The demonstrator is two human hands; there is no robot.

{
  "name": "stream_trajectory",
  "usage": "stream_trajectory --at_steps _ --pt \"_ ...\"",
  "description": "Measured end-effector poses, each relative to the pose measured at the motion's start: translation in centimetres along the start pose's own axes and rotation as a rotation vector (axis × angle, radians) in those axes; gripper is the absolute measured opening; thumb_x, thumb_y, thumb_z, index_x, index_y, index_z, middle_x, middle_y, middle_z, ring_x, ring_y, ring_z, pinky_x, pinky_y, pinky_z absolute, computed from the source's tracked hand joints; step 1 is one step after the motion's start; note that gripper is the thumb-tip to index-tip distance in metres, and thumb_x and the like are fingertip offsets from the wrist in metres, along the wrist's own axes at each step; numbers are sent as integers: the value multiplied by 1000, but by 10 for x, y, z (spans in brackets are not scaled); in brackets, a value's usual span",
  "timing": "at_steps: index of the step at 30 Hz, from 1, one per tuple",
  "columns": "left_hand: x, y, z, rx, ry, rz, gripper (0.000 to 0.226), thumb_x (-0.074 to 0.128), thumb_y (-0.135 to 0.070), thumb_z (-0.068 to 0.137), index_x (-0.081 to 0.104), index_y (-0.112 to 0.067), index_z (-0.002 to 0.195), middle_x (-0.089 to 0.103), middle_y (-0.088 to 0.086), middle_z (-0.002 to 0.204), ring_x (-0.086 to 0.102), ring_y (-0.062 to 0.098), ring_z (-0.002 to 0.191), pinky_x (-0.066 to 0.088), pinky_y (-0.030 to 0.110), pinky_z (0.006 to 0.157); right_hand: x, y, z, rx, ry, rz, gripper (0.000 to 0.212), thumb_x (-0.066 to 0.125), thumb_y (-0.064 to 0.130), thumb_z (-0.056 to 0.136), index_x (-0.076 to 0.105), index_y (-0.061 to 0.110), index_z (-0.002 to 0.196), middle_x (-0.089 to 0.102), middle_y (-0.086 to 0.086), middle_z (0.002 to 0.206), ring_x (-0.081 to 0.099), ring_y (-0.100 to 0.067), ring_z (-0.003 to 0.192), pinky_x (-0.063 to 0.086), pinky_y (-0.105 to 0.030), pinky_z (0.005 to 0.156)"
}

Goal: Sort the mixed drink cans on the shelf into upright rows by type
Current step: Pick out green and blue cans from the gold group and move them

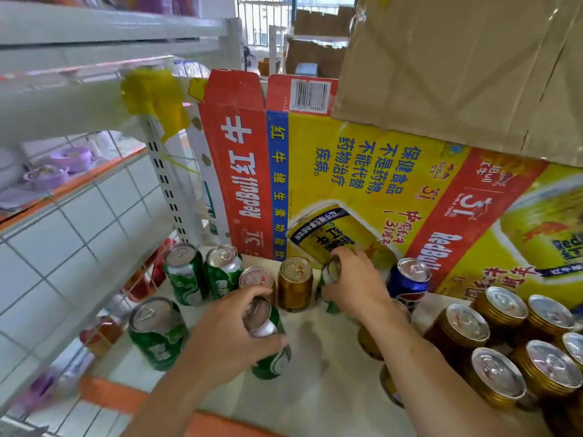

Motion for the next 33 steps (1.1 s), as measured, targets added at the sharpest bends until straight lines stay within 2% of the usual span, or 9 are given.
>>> stream_trajectory --at_steps 4,9,11,14,17,20,25,28,33 --pt "-9 -7 4 20 -65 -142 58 86 -48 59 57 -45 109 59 -35 103 53 -17 98 40 2 72 -20 7 -29 -24 -94 152 69 78 30 69 49 27 133 47 2 124 52 -19 110 47 -35 89" --pt "-13 -33 16 57 -110 -422 62 80 -59 45 62 -45 102 62 -29 104 61 -6 95 49 22 77 -56 -11 -66 33 -304 563 58 83 31 68 61 29 121 61 11 112 57 -4 99 46 -19 80" --pt "-5 -52 22 116 -69 -452 60 82 -54 46 64 -41 102 63 -30 103 62 -5 94 48 22 77 -71 -29 -85 121 -425 745 46 84 32 67 66 32 109 67 15 100 63 -4 92 51 -25 79" --pt "19 -82 27 188 70 -540 59 83 -51 45 67 -37 100 67 -24 100 65 -2 91 51 21 73 -89 -62 -120 274 -630 1007 37 83 33 64 69 28 98 73 3 95 69 -21 94 56 -45 83" --pt "55 -114 23 249 258 -639 57 77 -55 43 69 -43 98 68 -20 100 65 0 91 50 19 70 -104 -96 -166 458 -798 1208 10 73 16 80 69 19 89 73 -7 87 71 -29 88 58 -49 70" --pt "96 -152 10 292 414 -716 55 77 -52 43 69 -40 97 70 -14 101 67 4 91 53 19 67 -114 -127 -215 586 -925 1202 5 69 12 85 68 16 88 72 -2 80 72 -20 78 60 -39 60" --pt "158 -218 -25 337 524 -754 49 77 -49 44 69 -42 91 69 -19 98 67 1 86 54 19 65 -129 -186 -289 687 -1104 1213 21 72 16 82 65 13 102 68 -7 93 71 -23 81 58 -40 66" --pt "195 -258 -52 345 546 -763 48 76 -49 49 68 -39 95 68 -18 101 66 4 92 57 33 71 -144 -229 -333 678 -1158 1280 16 70 12 84 61 14 97 65 -5 84 67 -12 65 53 -27 48" --pt "264 -319 -101 327 507 -733 51 77 -54 48 68 -39 96 66 -15 98 64 13 96 54 52 82 -171 -307 -404 712 -1179 1284 32 79 13 74 64 14 102 65 -9 90 67 -26 78 54 -32 52"
Point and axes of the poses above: each hand's wrist, its own z-axis towards the middle knuckle, its own x-axis out of the palm, y = z × x, the point moved 3 cm from there along z, towards the middle knuckle
